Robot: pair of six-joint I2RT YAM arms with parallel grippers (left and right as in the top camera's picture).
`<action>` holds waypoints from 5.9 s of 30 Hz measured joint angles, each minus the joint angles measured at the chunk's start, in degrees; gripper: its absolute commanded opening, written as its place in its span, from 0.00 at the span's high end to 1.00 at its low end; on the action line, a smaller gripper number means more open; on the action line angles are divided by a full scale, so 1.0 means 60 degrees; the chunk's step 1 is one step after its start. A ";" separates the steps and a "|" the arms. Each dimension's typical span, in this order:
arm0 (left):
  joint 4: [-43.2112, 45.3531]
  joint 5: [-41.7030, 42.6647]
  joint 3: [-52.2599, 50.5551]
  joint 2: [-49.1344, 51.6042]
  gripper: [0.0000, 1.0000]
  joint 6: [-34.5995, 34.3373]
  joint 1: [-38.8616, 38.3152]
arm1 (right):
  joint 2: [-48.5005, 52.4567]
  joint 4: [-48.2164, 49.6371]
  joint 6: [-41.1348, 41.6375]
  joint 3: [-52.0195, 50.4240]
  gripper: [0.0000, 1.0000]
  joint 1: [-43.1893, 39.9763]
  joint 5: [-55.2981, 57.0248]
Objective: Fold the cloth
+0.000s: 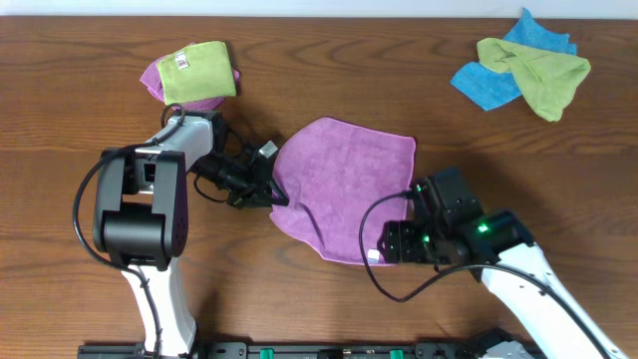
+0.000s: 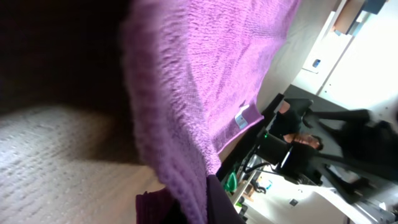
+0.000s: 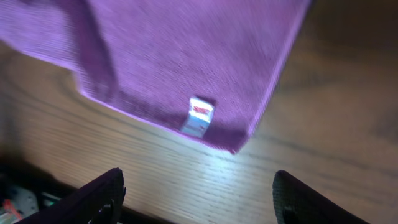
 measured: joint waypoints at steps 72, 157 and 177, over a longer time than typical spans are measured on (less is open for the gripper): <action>0.0798 0.0907 -0.1614 -0.1665 0.94 0.0215 0.0011 | -0.1883 0.3752 0.2189 -0.2000 0.99 0.0004 0.2692; 0.9267 -0.3162 -0.1599 -0.1606 0.04 -0.6590 0.0310 | 0.4841 0.9111 -0.2313 0.0426 0.41 -0.1155 0.3712; 0.8983 -0.3883 -0.0980 -0.1614 0.94 -0.6757 -0.1188 | 0.1916 0.4929 0.1392 0.0452 0.31 -0.1155 0.2579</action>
